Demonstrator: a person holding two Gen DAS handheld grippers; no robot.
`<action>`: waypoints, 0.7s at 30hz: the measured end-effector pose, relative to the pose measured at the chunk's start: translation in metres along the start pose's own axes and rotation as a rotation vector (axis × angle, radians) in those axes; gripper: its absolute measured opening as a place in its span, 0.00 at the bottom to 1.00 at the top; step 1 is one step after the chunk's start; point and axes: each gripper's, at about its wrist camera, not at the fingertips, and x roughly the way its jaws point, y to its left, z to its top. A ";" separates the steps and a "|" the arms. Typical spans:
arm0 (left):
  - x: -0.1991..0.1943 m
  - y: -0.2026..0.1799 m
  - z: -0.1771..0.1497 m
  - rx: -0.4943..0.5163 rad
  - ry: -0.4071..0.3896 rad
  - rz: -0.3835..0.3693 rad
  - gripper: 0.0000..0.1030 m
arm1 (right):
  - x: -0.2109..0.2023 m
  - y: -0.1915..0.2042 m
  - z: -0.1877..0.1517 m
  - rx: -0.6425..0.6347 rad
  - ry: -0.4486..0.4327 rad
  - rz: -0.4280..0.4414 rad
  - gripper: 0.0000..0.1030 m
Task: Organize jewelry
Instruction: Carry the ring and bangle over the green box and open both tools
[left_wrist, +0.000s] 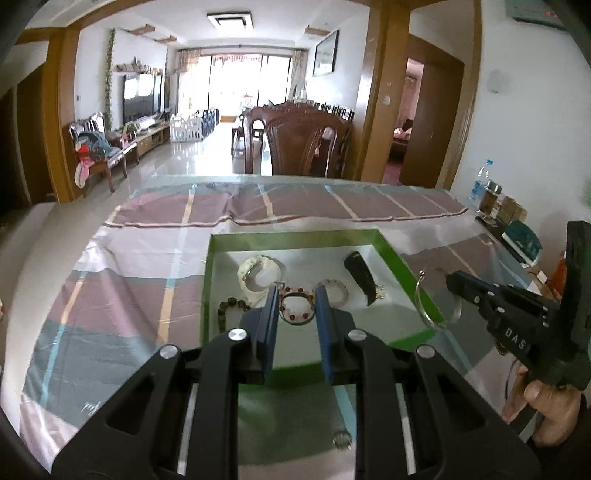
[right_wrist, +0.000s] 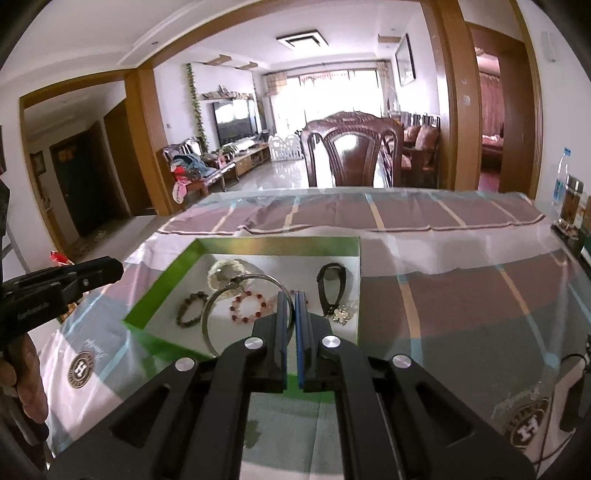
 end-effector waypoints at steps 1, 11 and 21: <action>0.008 0.001 0.000 -0.002 0.012 0.004 0.19 | 0.005 -0.001 0.000 0.001 0.006 -0.002 0.04; 0.075 0.014 -0.012 -0.019 0.118 0.038 0.19 | 0.052 -0.012 -0.014 0.013 0.085 -0.018 0.04; 0.030 0.020 -0.017 -0.026 -0.001 0.086 0.74 | 0.018 0.000 -0.010 -0.016 0.022 -0.038 0.48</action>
